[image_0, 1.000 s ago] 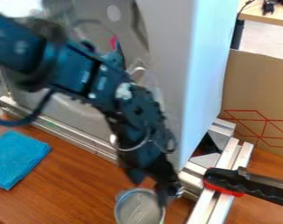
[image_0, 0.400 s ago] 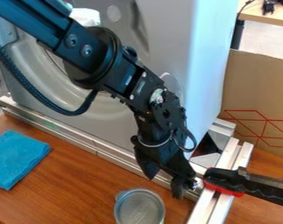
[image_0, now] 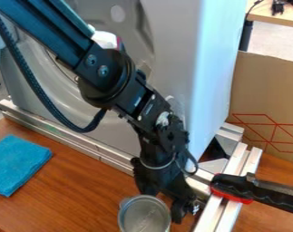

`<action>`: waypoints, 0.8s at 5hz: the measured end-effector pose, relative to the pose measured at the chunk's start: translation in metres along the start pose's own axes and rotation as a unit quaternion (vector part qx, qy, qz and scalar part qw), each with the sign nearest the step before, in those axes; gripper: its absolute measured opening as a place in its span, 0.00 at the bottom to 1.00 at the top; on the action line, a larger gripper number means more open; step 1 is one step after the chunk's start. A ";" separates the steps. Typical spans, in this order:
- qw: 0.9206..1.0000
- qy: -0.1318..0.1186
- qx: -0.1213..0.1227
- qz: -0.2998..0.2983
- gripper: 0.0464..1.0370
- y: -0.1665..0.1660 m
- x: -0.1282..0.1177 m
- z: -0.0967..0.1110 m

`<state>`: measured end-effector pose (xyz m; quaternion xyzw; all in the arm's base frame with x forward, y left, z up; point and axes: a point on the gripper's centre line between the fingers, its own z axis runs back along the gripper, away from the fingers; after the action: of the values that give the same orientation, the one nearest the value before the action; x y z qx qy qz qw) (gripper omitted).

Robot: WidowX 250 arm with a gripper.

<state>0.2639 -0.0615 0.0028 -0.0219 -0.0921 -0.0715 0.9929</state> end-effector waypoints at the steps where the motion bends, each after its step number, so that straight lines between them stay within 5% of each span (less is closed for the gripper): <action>1: 1.000 0.026 0.000 0.006 0.96 0.000 -0.016 -0.010; 4: 0.998 0.043 -0.032 0.023 0.96 0.002 -0.037 -0.008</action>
<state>0.2301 -0.0546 -0.0118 -0.0527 -0.0464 -0.0523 0.9962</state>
